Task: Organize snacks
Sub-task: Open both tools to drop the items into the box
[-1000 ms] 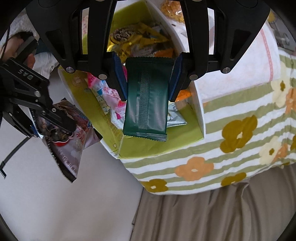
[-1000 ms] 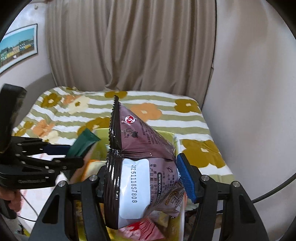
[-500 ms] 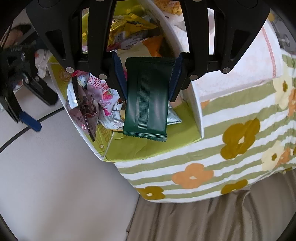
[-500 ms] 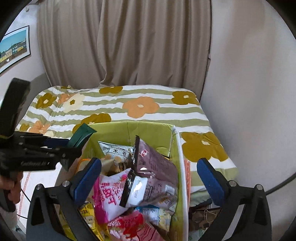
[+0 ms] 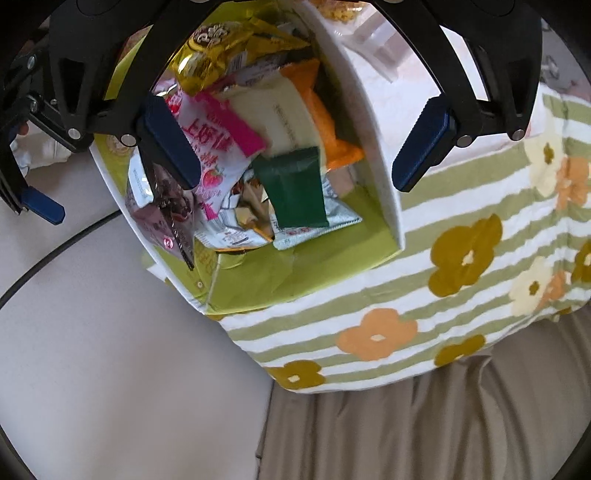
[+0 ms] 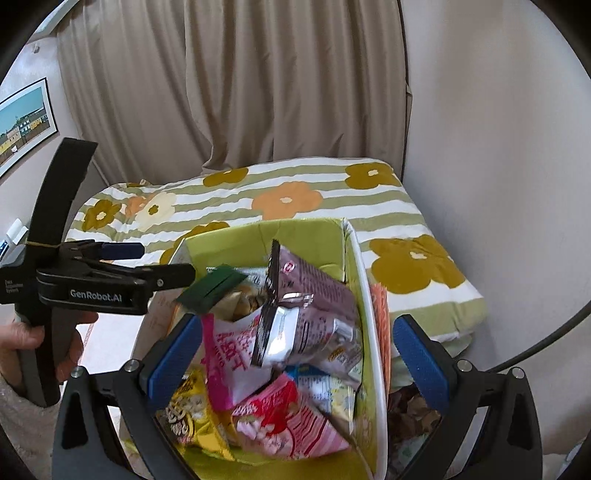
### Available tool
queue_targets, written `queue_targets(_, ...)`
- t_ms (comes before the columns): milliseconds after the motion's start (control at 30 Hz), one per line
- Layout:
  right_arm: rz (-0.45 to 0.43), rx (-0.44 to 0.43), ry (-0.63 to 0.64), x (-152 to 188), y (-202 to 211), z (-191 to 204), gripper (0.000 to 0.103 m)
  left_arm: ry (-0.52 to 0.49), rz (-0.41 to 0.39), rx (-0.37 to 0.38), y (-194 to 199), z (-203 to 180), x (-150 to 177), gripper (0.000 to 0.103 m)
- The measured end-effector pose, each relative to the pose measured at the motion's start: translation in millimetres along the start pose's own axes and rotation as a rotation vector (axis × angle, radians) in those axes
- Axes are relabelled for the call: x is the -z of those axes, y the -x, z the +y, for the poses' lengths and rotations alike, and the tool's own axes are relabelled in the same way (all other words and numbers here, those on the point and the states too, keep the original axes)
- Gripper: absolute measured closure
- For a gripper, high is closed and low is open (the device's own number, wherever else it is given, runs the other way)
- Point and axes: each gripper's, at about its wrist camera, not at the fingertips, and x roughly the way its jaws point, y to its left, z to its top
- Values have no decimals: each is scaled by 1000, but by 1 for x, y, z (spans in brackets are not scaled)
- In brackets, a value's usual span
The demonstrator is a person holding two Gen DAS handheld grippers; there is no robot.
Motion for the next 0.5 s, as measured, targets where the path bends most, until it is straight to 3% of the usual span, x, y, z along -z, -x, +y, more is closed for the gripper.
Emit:
queue_targets(400, -22, -58, 84, 16, 37, 18, 0, 65, -121, -68, 88, 13, 64, 1)
queue_targets(500, -34, -72, 120, 23, 38, 26, 0, 102, -115, -87, 104, 19, 88, 1)
